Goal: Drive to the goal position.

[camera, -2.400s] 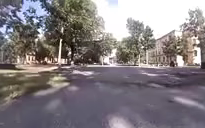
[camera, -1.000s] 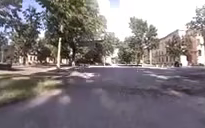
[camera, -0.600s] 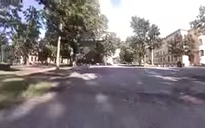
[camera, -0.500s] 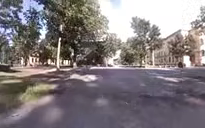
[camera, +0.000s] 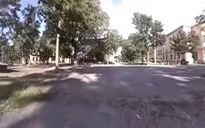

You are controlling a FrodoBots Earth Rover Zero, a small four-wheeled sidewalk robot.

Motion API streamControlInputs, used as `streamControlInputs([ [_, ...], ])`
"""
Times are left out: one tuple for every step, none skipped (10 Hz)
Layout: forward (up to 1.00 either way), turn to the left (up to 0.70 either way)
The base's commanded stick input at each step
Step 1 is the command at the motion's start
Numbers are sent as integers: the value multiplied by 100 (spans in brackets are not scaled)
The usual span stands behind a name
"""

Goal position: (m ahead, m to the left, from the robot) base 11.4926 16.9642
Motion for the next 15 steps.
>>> streamControlInputs([
  [100, 0],
  [100, 0],
  [0, 0],
  [0, 0],
  [0, 0],
  [5, 0],
  [71, 0],
  [100, 0],
  [100, 0],
  [100, 0],
  [100, 0],
  [100, 0],
  [100, 0],
  [100, 0],
  [100, 0],
])
